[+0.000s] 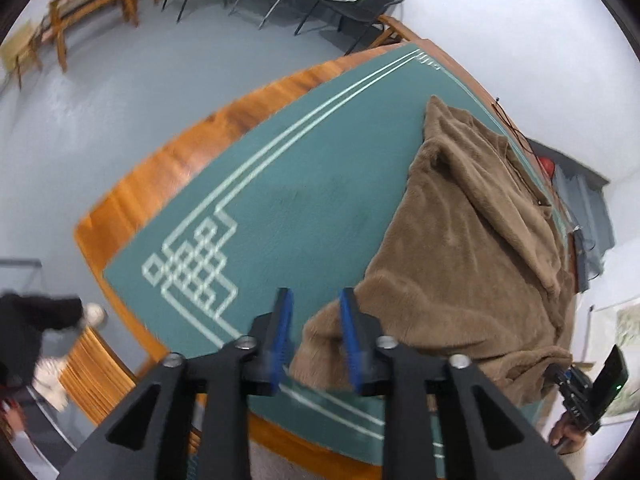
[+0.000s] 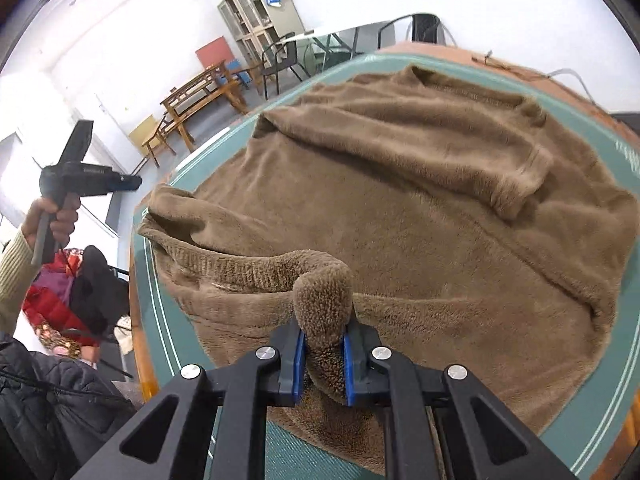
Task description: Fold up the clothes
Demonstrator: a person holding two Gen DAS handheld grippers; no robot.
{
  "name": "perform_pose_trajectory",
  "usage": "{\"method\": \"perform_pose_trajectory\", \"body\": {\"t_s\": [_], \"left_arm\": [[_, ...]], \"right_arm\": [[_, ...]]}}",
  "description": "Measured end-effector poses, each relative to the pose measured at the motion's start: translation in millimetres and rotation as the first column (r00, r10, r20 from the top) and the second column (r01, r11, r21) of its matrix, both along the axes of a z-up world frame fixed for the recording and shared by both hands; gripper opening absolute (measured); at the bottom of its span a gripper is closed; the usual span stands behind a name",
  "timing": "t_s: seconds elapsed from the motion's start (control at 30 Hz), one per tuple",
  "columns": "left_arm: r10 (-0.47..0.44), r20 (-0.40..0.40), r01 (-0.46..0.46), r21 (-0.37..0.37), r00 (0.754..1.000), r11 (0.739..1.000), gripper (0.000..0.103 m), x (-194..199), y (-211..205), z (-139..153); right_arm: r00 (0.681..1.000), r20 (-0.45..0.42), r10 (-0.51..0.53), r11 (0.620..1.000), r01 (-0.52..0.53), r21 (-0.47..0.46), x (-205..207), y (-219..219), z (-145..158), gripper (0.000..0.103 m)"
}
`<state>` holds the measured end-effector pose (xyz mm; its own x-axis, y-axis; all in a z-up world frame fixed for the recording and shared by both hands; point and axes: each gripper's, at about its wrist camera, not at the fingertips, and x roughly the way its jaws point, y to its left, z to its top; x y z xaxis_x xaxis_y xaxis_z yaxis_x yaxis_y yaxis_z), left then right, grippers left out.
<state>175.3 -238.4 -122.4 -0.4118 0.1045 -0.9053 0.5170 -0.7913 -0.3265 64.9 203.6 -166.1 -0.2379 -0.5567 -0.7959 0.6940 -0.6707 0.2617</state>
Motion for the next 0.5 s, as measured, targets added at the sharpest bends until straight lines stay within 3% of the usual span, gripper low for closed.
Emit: {"method": "perform_pose_trajectory", "body": {"t_s": [0.03, 0.2, 0.37, 0.43, 0.5], "left_arm": [[0.006, 0.001, -0.006, 0.013, 1.000, 1.000, 0.048, 4.7, 0.8, -3.5], [-0.012, -0.003, 0.012, 0.075, 1.000, 0.997, 0.060, 12.4, 15.3, -22.5], [-0.070, 0.033, 0.068, 0.053, 0.997, 0.996, 0.061, -6.6, 41.5, -48.7], [-0.059, 0.041, 0.058, 0.026, 0.997, 0.998, 0.050, -9.4, 45.0, -52.0], [-0.046, 0.045, 0.045, 0.021, 0.998, 0.999, 0.025, -9.2, 44.6, -51.8]], "right_arm": [[1.000, -0.006, 0.006, 1.000, -0.006, 0.003, 1.5, 0.5, 1.3, 0.016], [1.000, -0.011, 0.025, 1.000, -0.024, 0.018, 4.5, 2.1, 0.6, 0.016], [0.999, 0.011, 0.030, 0.999, -0.030, 0.029, 3.2, -1.8, -8.2, 0.016], [0.999, 0.022, 0.034, 0.999, -0.035, 0.037, 2.9, -2.8, -12.4, 0.016], [0.999, 0.032, 0.041, 0.998, -0.042, 0.050, 3.2, -3.8, -16.8, 0.016]]}}
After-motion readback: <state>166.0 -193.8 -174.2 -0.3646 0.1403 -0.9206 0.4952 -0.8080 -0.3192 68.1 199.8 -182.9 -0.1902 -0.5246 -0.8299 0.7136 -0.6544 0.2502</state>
